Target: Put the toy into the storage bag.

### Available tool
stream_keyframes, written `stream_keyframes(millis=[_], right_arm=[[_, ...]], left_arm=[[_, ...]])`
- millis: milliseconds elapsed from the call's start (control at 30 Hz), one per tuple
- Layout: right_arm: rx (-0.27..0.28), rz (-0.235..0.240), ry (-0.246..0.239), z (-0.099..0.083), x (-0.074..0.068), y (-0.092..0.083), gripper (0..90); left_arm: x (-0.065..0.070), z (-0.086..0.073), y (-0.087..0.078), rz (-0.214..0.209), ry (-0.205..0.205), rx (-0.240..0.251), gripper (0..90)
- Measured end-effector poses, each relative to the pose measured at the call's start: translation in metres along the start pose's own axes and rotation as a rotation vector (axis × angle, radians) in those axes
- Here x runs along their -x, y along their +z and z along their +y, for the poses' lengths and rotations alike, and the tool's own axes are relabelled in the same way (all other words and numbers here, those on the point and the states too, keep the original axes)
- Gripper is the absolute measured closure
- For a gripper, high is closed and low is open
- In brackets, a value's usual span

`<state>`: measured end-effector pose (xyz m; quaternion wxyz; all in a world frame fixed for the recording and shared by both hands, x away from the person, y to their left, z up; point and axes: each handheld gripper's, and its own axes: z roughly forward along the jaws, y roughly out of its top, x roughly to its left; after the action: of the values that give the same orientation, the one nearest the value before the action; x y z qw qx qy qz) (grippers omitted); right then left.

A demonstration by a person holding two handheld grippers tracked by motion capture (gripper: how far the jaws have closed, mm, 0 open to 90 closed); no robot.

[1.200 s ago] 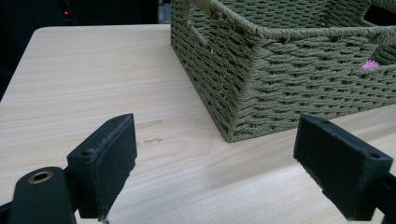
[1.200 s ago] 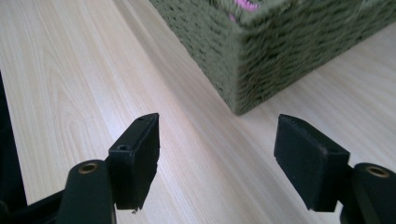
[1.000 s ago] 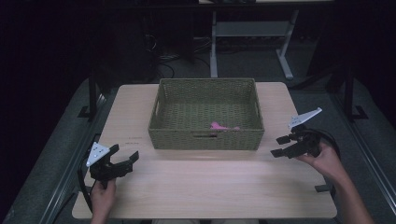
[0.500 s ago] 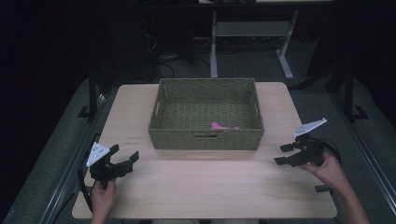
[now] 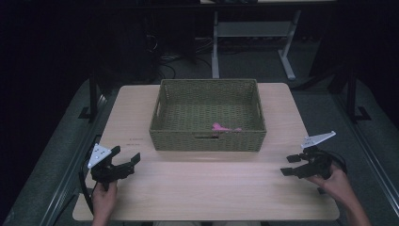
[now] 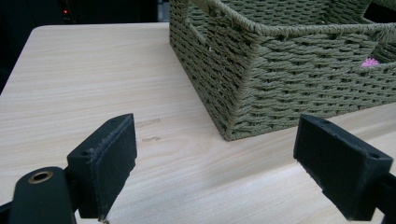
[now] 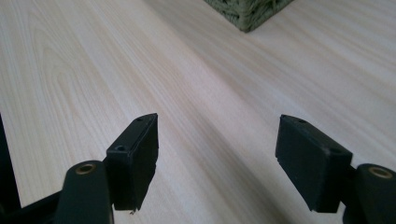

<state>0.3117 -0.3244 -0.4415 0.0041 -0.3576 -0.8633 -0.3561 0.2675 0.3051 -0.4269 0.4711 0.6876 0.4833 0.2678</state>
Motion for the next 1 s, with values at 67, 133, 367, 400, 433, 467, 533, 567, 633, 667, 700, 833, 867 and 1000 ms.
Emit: stream_keyframes(millis=[67,133,367,400,433,467,533,567,633,667,700,833,867,1000], right_arm=[[0.004,0.001,0.003,-0.004,0.0,0.0,29.4],[0.015,0.002,0.009,-0.008,-0.001,-0.001,29.4],[0.041,-0.005,0.02,-0.019,-0.007,-0.002,28.4],[0.043,-0.005,0.02,-0.021,-0.007,-0.002,28.3],[0.049,-0.004,0.022,-0.022,-0.008,-0.002,27.9],[0.055,-0.002,0.025,-0.025,-0.009,-0.002,27.7],[0.055,-0.001,0.028,-0.027,-0.011,-0.001,26.9],[0.059,0.0,0.024,-0.029,-0.011,0.0,26.9],[0.064,0.0,0.03,-0.032,-0.013,0.0,26.9],[0.064,0.0,0.03,-0.032,-0.013,0.0,26.9],[0.067,0.001,0.027,-0.033,-0.013,0.0,26.8],[0.08,-0.005,0.033,-0.035,-0.015,-0.002,25.9],[0.084,-0.007,0.031,-0.035,-0.015,-0.002,25.7],[0.103,-0.019,0.02,-0.035,-0.016,-0.004,25.1]], left_arm=[[0.0,0.0,0.0,-0.001,-0.002,-0.001,12.8],[0.0,0.0,0.0,0.0,-0.003,0.001,12.8],[0.0,0.0,0.0,-0.001,0.0,0.001,12.8],[0.0,0.0,0.0,-0.001,0.0,0.001,12.8],[0.0,-0.001,0.0,-0.001,-0.002,0.0,12.8],[0.0,-0.001,0.0,-0.001,-0.001,-0.001,12.8],[0.001,0.0,0.0,-0.001,0.002,-0.001,12.8],[0.001,0.0,0.0,-0.001,0.002,-0.001,12.8],[0.001,-0.001,-0.001,-0.001,0.001,-0.001,12.8],[0.001,-0.001,-0.001,-0.001,0.001,-0.001,12.8],[0.001,-0.001,-0.001,-0.001,0.0,-0.001,12.8],[0.001,-0.001,-0.001,-0.002,0.002,-0.002,12.8],[0.001,-0.001,-0.001,-0.002,0.001,-0.001,12.8],[0.001,0.0,-0.001,-0.002,0.003,-0.003,12.8]])
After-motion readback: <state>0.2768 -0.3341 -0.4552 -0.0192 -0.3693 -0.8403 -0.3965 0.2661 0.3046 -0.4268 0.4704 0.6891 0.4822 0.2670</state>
